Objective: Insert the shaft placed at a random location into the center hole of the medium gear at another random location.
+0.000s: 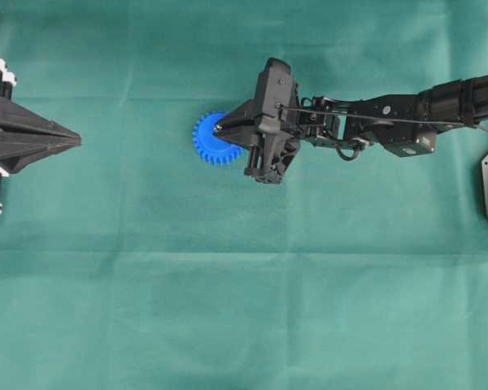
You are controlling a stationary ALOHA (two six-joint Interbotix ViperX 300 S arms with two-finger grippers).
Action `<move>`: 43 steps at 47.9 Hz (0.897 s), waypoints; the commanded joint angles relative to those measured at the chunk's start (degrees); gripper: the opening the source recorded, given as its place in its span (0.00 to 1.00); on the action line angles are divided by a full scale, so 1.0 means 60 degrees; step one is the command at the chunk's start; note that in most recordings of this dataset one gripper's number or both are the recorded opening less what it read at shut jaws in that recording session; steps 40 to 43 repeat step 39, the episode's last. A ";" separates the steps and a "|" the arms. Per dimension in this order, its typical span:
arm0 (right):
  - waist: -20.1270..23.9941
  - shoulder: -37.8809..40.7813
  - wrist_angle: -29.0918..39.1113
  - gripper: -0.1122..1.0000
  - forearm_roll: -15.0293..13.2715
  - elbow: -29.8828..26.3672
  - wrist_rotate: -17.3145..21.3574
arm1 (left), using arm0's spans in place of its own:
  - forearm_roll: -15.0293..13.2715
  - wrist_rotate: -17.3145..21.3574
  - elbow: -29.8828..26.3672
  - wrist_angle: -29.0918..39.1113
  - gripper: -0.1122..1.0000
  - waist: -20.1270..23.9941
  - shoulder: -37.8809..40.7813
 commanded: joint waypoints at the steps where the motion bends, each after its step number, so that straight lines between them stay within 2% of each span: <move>1: 0.0015 -0.0146 -0.0117 0.23 0.0044 -0.0220 -0.0059 | 0.0000 -0.0015 -0.0176 -0.0044 0.10 -0.0015 0.0073; 8: 0.0000 -0.0146 -0.0117 0.23 0.0044 -0.0220 -0.0059 | 0.0015 -0.0015 -0.0176 -0.0044 0.10 -0.0015 0.0073; 10: 0.0015 -0.0146 -0.0132 0.26 0.0044 -0.0220 -0.0073 | 0.0015 -0.0015 -0.0161 -0.0044 0.10 -0.0015 0.0073; 19: 0.0000 -0.0146 -0.0146 0.77 0.0044 -0.0220 -0.0073 | 0.0015 -0.0015 -0.0161 -0.0044 0.10 -0.0015 0.0073; 23: 0.0015 -0.0146 -0.0176 0.93 0.0029 -0.0220 -0.0073 | 0.0000 -0.0015 -0.0161 -0.0044 0.10 -0.0015 0.0073; 32: 0.0000 -0.0146 -0.0176 0.86 0.0044 -0.0220 -0.0073 | 0.0015 -0.0015 -0.0176 -0.0044 0.10 -0.0015 0.0073; 43: 0.0015 -0.0249 -0.0146 0.87 0.0029 -0.0220 -0.0088 | 0.0000 -0.0015 -0.0176 -0.0044 0.10 -0.0015 0.0073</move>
